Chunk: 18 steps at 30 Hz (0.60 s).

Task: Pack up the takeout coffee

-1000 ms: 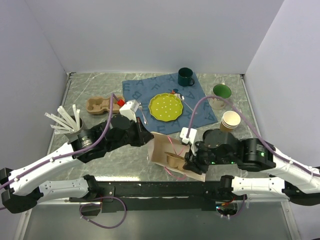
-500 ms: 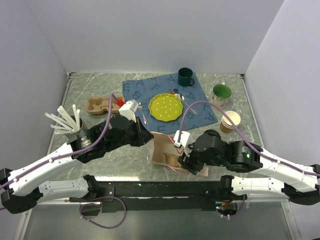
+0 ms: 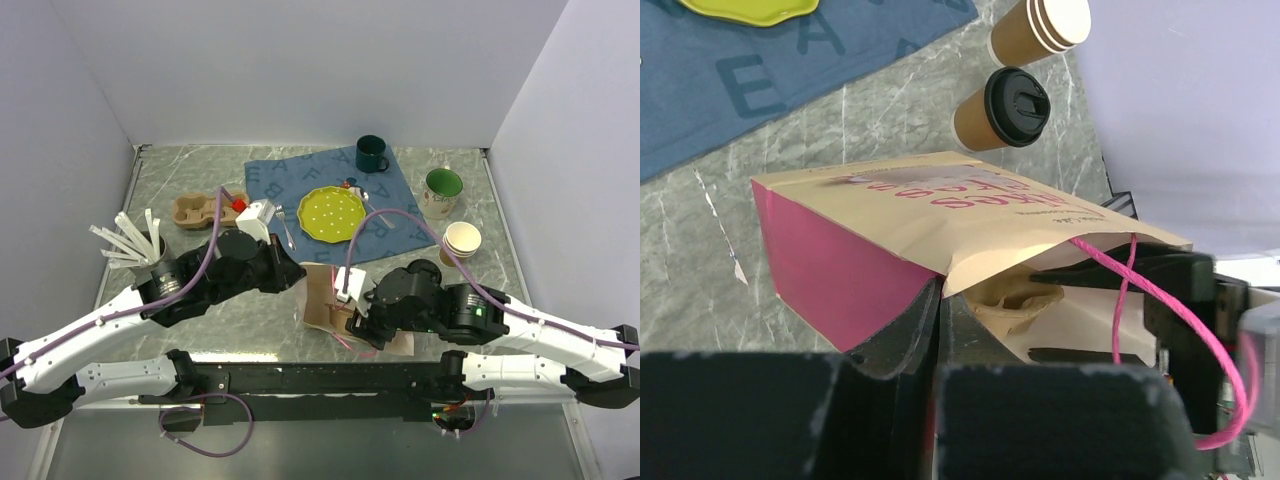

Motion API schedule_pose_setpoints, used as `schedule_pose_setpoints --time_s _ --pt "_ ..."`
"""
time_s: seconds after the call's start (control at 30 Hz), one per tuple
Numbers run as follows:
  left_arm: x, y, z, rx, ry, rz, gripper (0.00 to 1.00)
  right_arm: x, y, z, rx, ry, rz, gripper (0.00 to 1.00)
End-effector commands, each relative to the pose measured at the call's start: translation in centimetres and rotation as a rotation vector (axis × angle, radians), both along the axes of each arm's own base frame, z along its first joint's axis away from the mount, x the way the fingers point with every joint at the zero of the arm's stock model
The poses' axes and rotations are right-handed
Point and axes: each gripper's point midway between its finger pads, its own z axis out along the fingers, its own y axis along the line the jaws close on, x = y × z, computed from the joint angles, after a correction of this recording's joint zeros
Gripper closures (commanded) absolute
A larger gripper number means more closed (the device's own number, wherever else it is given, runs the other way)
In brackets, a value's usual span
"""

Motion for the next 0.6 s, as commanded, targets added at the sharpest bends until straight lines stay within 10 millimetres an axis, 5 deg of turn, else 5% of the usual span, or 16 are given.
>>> schedule_pose_setpoints --time_s 0.0,0.2,0.43,0.57 --pt "-0.1 0.2 2.2 -0.074 -0.026 0.012 0.94 -0.5 1.3 -0.2 0.035 0.001 0.061 0.39" --pt "-0.2 0.2 2.3 -0.080 -0.022 0.011 0.93 -1.0 2.2 -0.3 0.052 0.024 0.092 0.49" --pt "-0.2 0.4 2.0 -0.069 -0.011 0.022 0.89 -0.5 2.4 1.7 0.072 -0.022 0.102 0.94" --pt "0.0 1.0 1.6 -0.029 0.001 0.047 0.83 -0.4 2.6 4.4 0.109 -0.050 0.116 1.00"
